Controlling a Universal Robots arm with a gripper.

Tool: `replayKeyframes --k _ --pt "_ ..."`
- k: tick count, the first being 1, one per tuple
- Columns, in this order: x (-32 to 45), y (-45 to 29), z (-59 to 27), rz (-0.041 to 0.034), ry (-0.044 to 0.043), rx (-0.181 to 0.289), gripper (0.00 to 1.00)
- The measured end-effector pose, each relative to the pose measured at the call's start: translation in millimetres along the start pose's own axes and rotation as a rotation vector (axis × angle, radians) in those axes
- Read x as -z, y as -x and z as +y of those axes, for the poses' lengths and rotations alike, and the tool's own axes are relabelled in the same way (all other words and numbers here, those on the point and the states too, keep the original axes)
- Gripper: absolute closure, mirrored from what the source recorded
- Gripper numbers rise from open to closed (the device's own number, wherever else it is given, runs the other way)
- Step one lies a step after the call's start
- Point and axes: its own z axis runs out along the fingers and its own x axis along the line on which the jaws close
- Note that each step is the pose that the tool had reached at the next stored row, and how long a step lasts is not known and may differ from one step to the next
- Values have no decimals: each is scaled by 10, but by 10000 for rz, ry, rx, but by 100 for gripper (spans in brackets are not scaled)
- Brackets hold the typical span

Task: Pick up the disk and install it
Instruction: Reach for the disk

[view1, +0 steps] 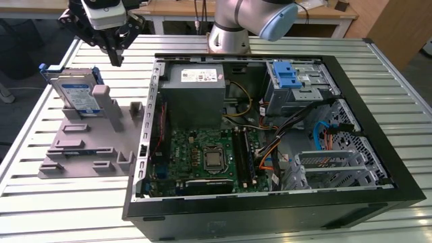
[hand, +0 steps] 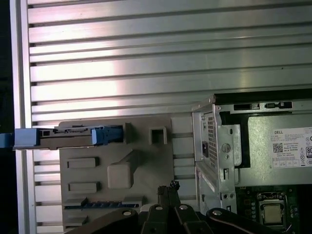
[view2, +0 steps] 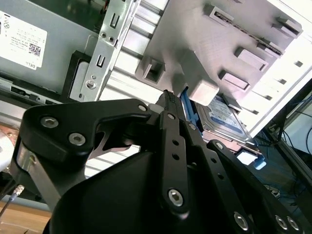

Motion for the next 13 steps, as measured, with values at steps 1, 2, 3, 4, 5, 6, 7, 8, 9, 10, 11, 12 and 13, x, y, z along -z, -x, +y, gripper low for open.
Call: replayKeyframes --k 1,2,3,4,5,6,7,8,9,10,11,12,13 --pt "0 0 0 0 1 0 89" --pt "1 -1 0 1 -1 1 89" --pt "0 -2 0 0 0 0 89" --pt "0 -2 0 0 0 1 89" --pt "0 -4 0 0 0 0 89" --pt "0 -7 -1 0 -1 -1 89" --pt "0 -12 -1 1 0 -1 89" --pt "0 -19 -2 1 0 -1 89" --pt "-1 -27 -2 0 0 0 89" --pt "-1 -35 -3 0 0 0 89" --pt "-1 -43 -3 1 0 0 89" --pt "-2 -50 -4 1 0 0 89" --pt "-2 -57 -4 1 0 0 89"
